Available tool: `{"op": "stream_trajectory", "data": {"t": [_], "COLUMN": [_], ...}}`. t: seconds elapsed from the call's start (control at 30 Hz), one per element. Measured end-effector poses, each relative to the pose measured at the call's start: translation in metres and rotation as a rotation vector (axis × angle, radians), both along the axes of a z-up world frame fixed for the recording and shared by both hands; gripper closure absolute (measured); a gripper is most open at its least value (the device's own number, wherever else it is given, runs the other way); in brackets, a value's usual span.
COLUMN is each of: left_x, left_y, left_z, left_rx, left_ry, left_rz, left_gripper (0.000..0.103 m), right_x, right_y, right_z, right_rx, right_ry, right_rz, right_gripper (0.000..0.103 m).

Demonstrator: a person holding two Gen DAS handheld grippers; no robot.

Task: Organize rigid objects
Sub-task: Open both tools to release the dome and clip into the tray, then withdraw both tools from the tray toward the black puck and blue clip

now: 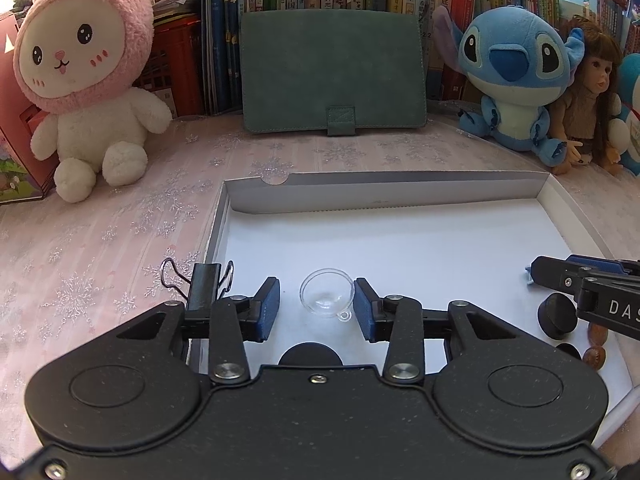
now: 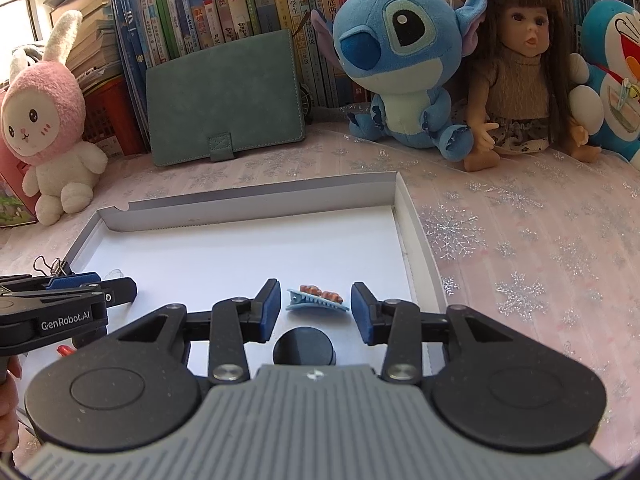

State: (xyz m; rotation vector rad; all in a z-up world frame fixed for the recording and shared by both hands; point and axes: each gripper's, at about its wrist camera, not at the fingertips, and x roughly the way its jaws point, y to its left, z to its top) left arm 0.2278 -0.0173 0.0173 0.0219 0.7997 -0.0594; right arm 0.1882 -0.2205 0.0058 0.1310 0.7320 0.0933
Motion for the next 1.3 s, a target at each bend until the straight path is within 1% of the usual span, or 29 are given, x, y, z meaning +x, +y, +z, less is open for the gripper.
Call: {"op": "stream_trajectory", "data": {"t": [0.03,0.1,0.13,0.17,0.23,0.3,0.33,0.47,0.67,0.77,1.0,1.3], "left_x": [-0.002,-0.008,-0.011,-0.014,-0.022,-0.032,-0.038,-0.058,-0.088,-0.106,-0.144,-0.18], "left_y": [0.0,0.001,0.002,0.002,0.002,0.001,0.0,-0.004,-0.004,-0.003,-0.004,-0.008], "left_z": [0.002,0.007,0.01,0.013,0.02,0.026,0.029,0.038,0.048,0.049,0.044,0.029], "left_rx": [0.0,-0.001,-0.002,-0.006,-0.016,-0.02,-0.014,0.005,-0.025,-0.04,-0.049,-0.067], "left_ry": [-0.004,-0.02,-0.029,-0.034,-0.043,-0.062,-0.076,-0.113,-0.133,-0.145,-0.154,-0.145], "left_rz": [0.001,-0.007,-0.015,-0.024,-0.046,-0.064,-0.073,-0.098,-0.11,-0.114,-0.125,-0.134], "left_gripper": [0.058,0.046,0.044,0.042,0.035,0.026,0.025,0.022,0.02,0.019,0.018,0.018], "right_x": [-0.002,-0.005,-0.007,-0.009,-0.015,-0.023,-0.026,-0.042,-0.069,-0.081,-0.11,-0.137], "right_y": [0.0,0.001,0.001,0.001,0.001,0.0,0.0,0.001,0.001,0.001,-0.005,-0.013], "right_z": [0.002,0.005,0.007,0.008,0.012,0.016,0.018,0.024,0.03,0.031,0.029,0.021], "right_rx": [-0.002,-0.009,-0.012,-0.014,-0.018,-0.02,-0.019,-0.016,0.009,0.01,0.003,0.005], "right_ry": [-0.008,-0.021,-0.028,-0.035,-0.052,-0.073,-0.083,-0.117,-0.159,-0.178,-0.208,-0.208], "right_rz": [0.005,0.013,0.016,0.02,0.032,0.042,0.049,0.076,0.116,0.132,0.157,0.165], "right_gripper": [0.044,0.041,0.038,0.036,0.035,0.032,0.03,0.025,0.018,0.016,0.015,0.014]}}
